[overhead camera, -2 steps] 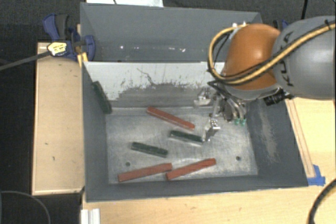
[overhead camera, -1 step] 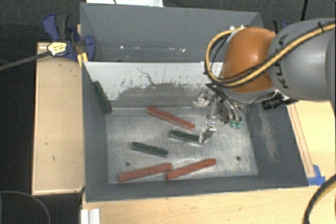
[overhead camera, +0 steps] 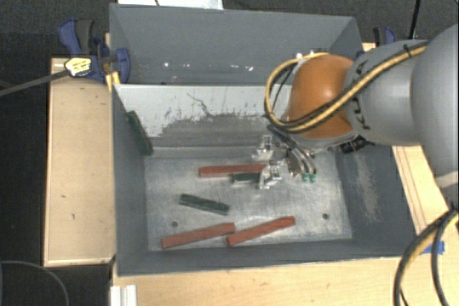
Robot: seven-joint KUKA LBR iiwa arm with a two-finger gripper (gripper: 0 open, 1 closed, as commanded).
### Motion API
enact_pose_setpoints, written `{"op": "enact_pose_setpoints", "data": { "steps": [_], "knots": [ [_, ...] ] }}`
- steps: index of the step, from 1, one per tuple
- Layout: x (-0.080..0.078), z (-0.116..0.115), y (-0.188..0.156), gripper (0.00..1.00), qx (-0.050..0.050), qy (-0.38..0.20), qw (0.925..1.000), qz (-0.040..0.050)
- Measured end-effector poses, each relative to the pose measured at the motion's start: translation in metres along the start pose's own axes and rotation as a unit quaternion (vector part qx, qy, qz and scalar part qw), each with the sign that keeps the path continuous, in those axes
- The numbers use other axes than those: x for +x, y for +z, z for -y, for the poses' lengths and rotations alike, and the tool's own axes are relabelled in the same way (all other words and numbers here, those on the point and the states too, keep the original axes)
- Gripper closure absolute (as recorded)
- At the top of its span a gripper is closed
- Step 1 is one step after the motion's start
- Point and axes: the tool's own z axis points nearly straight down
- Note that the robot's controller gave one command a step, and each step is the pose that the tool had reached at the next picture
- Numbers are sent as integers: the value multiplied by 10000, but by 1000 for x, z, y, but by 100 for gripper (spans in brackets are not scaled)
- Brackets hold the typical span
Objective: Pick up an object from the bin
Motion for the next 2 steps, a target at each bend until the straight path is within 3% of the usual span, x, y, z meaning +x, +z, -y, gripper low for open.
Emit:
{"op": "enact_pose_setpoints", "data": {
  "steps": [1,2],
  "knots": [
    [0,0,0,100,0,1,10000,0],
    [-4,-10,-188,100,0,145,9999,-39]
  ]
}}
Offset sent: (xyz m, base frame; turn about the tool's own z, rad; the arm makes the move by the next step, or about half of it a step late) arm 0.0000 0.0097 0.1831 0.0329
